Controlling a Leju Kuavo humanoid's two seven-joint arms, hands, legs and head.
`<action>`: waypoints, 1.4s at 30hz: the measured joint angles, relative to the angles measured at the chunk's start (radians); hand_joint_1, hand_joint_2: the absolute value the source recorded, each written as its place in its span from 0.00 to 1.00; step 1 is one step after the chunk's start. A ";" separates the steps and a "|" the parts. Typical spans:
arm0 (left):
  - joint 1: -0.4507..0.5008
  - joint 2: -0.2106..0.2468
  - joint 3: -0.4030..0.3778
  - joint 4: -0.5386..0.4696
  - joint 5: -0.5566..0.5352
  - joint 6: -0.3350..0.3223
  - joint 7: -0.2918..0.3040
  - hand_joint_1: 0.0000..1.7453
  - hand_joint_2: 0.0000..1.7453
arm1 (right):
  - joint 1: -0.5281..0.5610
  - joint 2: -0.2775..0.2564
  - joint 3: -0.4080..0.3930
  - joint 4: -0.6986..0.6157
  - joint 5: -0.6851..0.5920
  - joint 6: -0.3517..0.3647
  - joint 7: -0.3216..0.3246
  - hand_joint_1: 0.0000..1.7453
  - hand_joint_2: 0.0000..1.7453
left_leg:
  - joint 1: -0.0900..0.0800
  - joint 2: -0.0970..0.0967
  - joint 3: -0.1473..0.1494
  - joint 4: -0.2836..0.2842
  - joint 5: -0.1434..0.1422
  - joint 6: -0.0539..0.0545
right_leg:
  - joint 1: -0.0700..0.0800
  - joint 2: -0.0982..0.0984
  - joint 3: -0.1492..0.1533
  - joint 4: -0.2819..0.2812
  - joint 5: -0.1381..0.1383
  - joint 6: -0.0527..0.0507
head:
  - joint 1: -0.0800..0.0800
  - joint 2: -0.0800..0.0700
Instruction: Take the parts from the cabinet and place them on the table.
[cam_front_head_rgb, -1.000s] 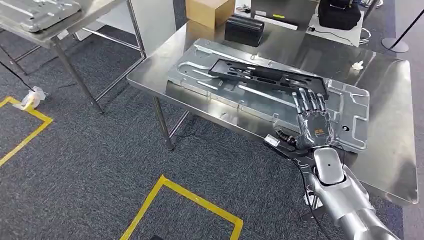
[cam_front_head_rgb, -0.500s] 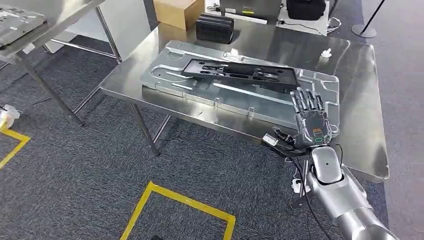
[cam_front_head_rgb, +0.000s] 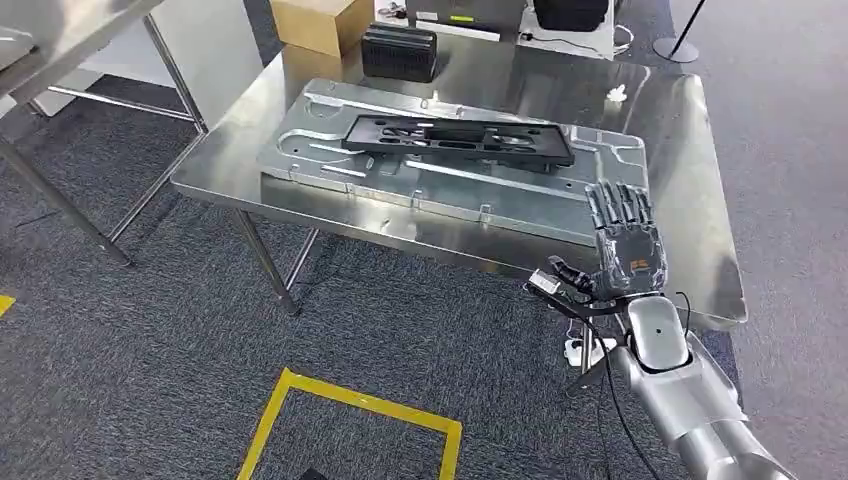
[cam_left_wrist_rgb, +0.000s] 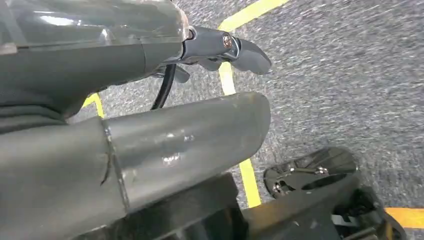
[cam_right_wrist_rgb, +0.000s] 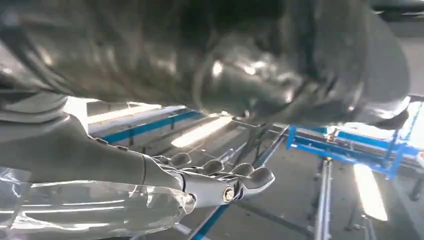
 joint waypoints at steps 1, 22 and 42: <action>-0.001 0.000 0.000 0.000 0.000 0.000 0.000 0.00 0.00 | -0.003 0.000 0.000 0.000 0.000 0.000 -0.001 0.00 0.00 | -0.005 0.004 -0.003 0.004 -0.003 -0.005 | 0.005 0.006 -0.002 -0.007 0.005 -0.006 | -0.001 0.000; 0.001 0.000 0.005 0.000 0.005 0.002 -0.001 0.00 0.00 | 0.003 0.038 -0.010 0.053 -0.106 0.022 -0.019 0.00 0.00 | -0.001 -0.059 -0.010 0.006 0.002 -0.023 | -0.005 0.073 -0.011 -0.003 0.012 -0.024 | -0.001 0.000; 0.014 -0.006 0.128 0.000 0.092 0.064 0.006 0.00 0.00 | 0.600 0.246 -0.597 0.555 -0.937 0.479 0.244 0.00 0.00 | -0.001 -0.061 -0.001 0.006 -0.016 -0.011 | -0.004 0.071 0.000 -0.008 -0.002 -0.003 | -0.002 0.000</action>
